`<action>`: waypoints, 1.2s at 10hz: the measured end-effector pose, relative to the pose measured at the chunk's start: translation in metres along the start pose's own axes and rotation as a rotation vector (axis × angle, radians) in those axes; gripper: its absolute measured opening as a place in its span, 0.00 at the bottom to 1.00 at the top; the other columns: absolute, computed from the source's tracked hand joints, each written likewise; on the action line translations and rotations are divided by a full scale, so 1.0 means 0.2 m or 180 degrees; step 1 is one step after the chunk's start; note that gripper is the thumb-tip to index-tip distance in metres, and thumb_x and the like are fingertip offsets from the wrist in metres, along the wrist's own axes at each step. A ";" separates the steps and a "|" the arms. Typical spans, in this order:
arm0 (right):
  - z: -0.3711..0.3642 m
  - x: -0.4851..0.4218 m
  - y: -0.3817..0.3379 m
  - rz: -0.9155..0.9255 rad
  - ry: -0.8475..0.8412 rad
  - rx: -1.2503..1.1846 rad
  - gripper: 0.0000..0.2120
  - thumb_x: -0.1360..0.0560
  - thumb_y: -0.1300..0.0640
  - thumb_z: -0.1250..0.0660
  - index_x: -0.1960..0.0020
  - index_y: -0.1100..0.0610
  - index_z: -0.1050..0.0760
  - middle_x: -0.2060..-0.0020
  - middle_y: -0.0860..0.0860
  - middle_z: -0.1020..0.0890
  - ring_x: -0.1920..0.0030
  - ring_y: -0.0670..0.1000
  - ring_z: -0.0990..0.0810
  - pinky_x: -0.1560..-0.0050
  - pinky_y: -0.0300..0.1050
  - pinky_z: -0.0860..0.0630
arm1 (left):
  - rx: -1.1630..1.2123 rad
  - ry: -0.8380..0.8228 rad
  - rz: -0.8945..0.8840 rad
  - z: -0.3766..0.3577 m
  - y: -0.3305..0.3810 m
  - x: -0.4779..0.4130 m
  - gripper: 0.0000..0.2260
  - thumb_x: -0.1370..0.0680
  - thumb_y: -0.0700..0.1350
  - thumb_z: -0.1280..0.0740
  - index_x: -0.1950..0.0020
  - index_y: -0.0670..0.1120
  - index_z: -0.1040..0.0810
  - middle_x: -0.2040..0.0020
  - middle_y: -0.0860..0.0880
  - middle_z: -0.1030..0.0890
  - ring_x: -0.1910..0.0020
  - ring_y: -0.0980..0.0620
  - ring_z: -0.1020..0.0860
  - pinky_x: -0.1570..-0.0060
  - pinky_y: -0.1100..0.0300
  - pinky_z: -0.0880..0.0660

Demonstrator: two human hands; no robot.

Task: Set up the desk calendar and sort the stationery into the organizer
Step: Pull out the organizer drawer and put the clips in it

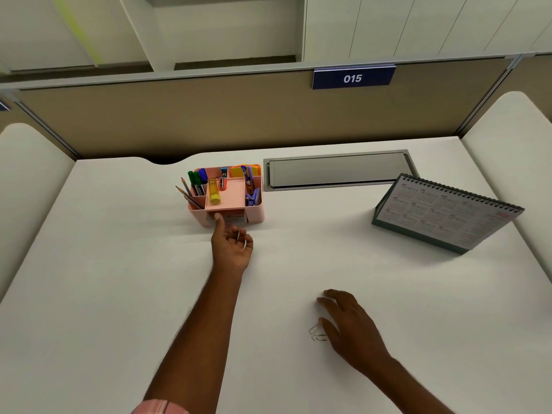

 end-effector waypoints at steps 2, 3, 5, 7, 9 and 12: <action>0.01 0.17 0.03 -0.0096 -0.0310 0.0151 0.27 0.27 0.44 0.29 0.30 0.49 0.27 0.33 0.45 0.26 0.33 0.48 0.26 0.51 0.39 0.19 | -0.0224 0.0135 0.0005 0.03 0.01 0.01 0.17 0.30 0.55 0.20 0.53 0.46 0.21 0.61 0.50 0.21 0.65 0.55 0.23 0.61 0.62 0.25; -0.02 0.22 0.02 -0.0146 -0.0490 0.0211 0.29 0.29 0.44 0.27 0.30 0.48 0.28 0.34 0.44 0.28 0.36 0.47 0.25 0.57 0.40 0.19 | -0.0308 0.0177 0.0046 0.04 0.01 0.02 0.15 0.29 0.53 0.20 0.53 0.46 0.21 0.61 0.50 0.21 0.65 0.55 0.23 0.62 0.62 0.26; -0.02 0.20 -0.03 -0.0123 -0.0274 0.0326 0.17 0.29 0.52 0.24 0.42 0.49 0.24 0.48 0.44 0.25 0.48 0.49 0.23 0.70 0.39 0.25 | -0.0309 0.0226 0.0049 0.10 -0.02 0.06 0.15 0.28 0.53 0.21 0.53 0.46 0.21 0.60 0.49 0.21 0.64 0.54 0.23 0.61 0.62 0.26; -0.03 0.15 -0.04 -0.0091 -0.0230 0.0428 0.08 0.26 0.57 0.26 0.52 0.50 0.24 0.55 0.45 0.26 0.54 0.50 0.24 0.70 0.42 0.25 | -0.0298 0.0244 0.0050 0.13 -0.02 0.07 0.15 0.27 0.53 0.21 0.52 0.45 0.21 0.60 0.49 0.21 0.63 0.54 0.23 0.60 0.62 0.26; -0.01 0.12 -0.07 -0.0114 -0.0274 0.0381 0.11 0.27 0.58 0.28 0.46 0.51 0.24 0.48 0.45 0.25 0.52 0.51 0.23 0.69 0.43 0.24 | -0.0316 0.0253 0.0041 0.14 -0.03 0.07 0.15 0.27 0.53 0.22 0.52 0.45 0.21 0.60 0.49 0.21 0.64 0.54 0.23 0.59 0.62 0.25; -0.03 0.09 -0.09 0.0219 -0.0553 0.0854 0.16 0.41 0.69 0.26 0.61 0.53 0.27 0.61 0.48 0.27 0.63 0.51 0.28 0.72 0.42 0.37 | -0.0372 0.0266 0.0083 0.17 -0.04 0.08 0.15 0.28 0.53 0.21 0.51 0.46 0.20 0.60 0.49 0.21 0.63 0.54 0.23 0.59 0.61 0.26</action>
Point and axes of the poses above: each hand's wrist, its own x-axis away from the middle knuckle, its own z-axis out of the back of the hand, y = z × x, the point moved 4 cm from there along -x, towards the middle knuckle
